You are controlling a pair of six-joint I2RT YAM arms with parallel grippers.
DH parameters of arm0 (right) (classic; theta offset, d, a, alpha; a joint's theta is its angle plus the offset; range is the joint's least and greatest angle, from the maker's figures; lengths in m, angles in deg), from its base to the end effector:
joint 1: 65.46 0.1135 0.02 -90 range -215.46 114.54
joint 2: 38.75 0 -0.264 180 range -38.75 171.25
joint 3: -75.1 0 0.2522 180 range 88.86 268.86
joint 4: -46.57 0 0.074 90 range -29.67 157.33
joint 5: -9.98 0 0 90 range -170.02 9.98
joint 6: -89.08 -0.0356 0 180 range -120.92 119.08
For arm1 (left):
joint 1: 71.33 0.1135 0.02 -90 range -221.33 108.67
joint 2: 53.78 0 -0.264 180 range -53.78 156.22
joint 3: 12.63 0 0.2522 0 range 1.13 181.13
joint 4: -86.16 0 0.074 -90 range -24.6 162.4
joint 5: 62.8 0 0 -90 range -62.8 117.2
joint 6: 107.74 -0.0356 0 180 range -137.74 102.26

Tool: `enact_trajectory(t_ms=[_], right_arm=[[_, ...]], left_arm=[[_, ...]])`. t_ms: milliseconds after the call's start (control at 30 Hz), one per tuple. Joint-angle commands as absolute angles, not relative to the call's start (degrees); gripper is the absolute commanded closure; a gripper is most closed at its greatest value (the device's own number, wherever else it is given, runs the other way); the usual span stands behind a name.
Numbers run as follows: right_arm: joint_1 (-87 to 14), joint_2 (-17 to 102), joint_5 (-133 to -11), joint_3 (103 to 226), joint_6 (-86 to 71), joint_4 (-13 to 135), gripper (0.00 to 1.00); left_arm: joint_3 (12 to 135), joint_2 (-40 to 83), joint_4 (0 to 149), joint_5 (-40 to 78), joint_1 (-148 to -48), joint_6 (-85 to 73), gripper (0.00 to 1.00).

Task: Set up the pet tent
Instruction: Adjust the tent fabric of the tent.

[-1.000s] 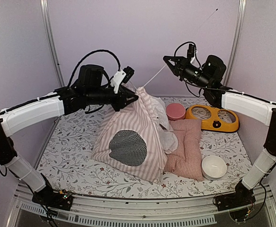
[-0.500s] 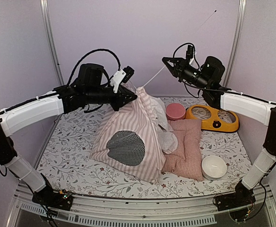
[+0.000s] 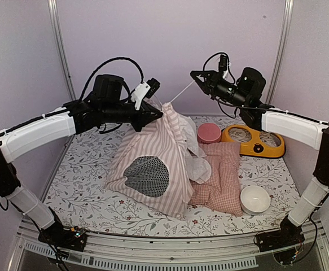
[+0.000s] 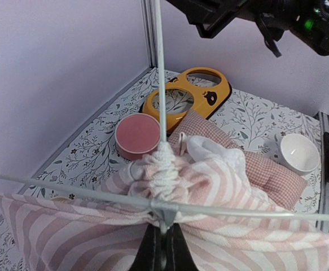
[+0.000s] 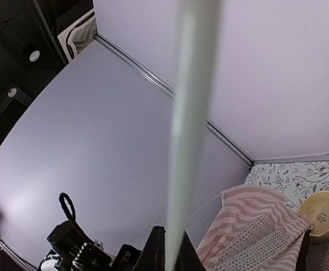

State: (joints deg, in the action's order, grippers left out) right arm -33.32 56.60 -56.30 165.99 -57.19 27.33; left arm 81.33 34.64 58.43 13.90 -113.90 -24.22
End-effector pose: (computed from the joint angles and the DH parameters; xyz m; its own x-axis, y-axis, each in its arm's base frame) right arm 0.3303 0.2245 0.3839 -0.5590 0.5480 -0.6223 -0.6330 0.2027 0.7472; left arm 0.2628 -0.2525 0.3607 -0.1844 0.3185 -0.9298 0.8414 0.5401 0.0182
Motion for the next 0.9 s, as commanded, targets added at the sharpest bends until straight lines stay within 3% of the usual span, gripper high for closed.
enact_trajectory(t_ms=[0, 167, 433, 700, 867], right_arm=[[-28.28, 56.70, -47.59, 165.39, -51.08, 39.53, 0.86], [-28.12, 52.71, -49.96, 162.98, -42.62, 43.77, 0.56], [-26.62, 44.57, -56.07, 155.23, -25.54, 45.49, 0.32], [-21.30, 48.47, -62.18, 163.18, -12.36, 51.55, 0.28], [-20.52, 51.60, -63.10, 167.16, -10.53, 53.12, 0.40]], left_arm=[[80.32, 33.07, 62.54, 15.88, -113.00, -23.95, 1.00], [79.21, 31.59, 62.42, 15.54, -112.99, -24.22, 1.00], [79.88, 30.73, 61.13, 12.98, -112.82, -24.34, 1.00], [81.73, 30.99, 59.53, 10.69, -112.80, -23.95, 1.00], [82.74, 30.90, 58.71, 10.34, -112.82, -23.79, 1.00]])
